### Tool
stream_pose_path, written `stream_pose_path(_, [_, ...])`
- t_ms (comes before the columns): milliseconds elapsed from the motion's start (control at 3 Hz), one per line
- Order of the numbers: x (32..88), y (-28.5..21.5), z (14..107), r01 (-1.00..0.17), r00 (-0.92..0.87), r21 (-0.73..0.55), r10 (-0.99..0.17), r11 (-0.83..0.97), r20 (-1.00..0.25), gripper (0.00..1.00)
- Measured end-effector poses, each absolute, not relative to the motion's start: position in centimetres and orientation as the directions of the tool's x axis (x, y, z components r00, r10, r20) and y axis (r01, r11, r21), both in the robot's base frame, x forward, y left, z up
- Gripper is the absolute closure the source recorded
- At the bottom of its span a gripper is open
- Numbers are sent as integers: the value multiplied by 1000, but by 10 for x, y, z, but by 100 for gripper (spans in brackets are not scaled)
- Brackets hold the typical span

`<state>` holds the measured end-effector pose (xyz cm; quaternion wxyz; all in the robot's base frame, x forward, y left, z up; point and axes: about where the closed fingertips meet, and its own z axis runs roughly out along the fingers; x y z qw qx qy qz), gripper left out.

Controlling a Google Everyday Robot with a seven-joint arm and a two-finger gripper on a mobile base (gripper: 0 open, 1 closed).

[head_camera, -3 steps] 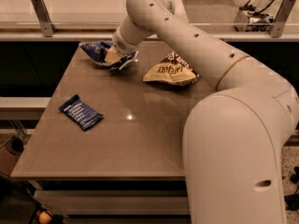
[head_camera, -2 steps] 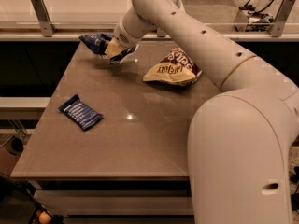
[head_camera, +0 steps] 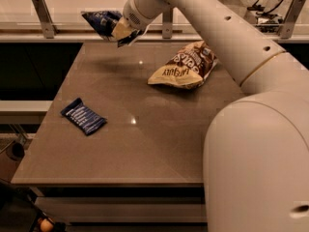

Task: Pick blue chip bag

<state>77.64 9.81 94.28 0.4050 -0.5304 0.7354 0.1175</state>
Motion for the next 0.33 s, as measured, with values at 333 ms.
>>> stream_pose_path(333, [775, 92, 973, -865, -72, -296, -684, 405, -726, 100])
